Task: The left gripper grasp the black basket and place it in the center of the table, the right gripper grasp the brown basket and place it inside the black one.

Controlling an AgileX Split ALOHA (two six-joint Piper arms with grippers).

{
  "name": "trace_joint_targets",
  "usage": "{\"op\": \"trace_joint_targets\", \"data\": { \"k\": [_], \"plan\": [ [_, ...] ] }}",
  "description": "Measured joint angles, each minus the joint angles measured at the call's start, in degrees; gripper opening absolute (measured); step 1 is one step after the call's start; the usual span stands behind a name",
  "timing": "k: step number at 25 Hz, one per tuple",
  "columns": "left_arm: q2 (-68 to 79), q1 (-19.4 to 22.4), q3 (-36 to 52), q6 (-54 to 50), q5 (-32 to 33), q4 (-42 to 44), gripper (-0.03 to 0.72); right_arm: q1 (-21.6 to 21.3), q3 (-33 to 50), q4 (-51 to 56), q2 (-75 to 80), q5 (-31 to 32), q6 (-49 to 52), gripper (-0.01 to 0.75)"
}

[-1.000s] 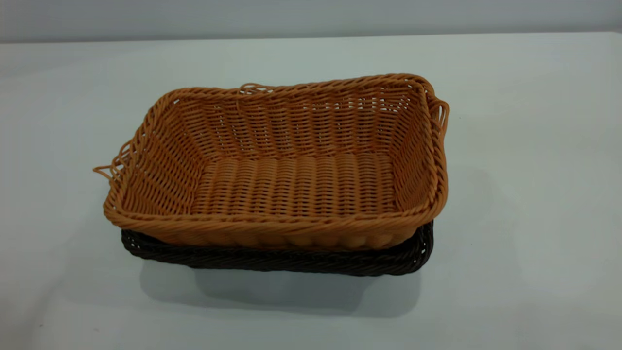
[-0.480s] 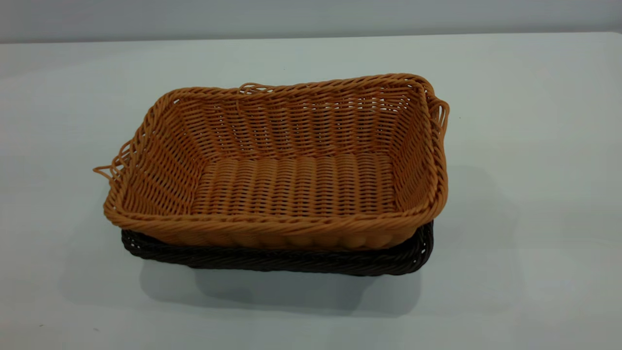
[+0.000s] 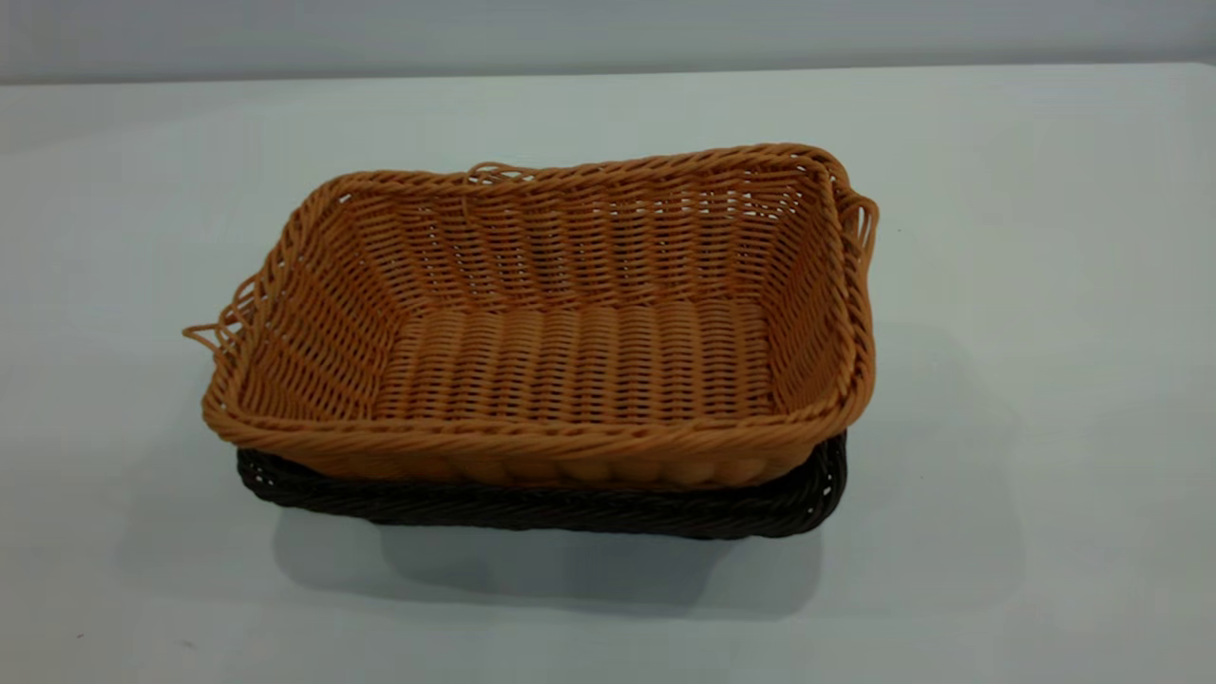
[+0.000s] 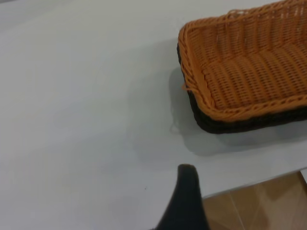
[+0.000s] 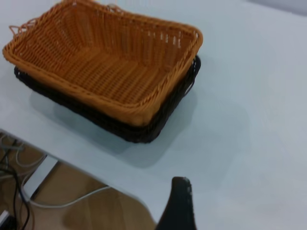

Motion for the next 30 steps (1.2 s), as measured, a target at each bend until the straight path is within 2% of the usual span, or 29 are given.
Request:
{"op": "trace_joint_targets", "data": {
  "k": [8,16,30],
  "plan": [
    [-1.84,0.0,5.16,-1.45,-1.05,1.04,0.563,0.0,0.06,-0.05,-0.06,0.0,0.0,0.584],
    [-1.84,0.0,5.55,-11.34,-1.7,10.97,0.563,0.0,0.06,-0.05,-0.06,0.0,0.0,0.584],
    [-3.34,0.0,5.55,-11.93,-2.15,12.32,0.563,0.0,0.06,-0.05,-0.06,0.0,0.0,0.584]
  ]
}}
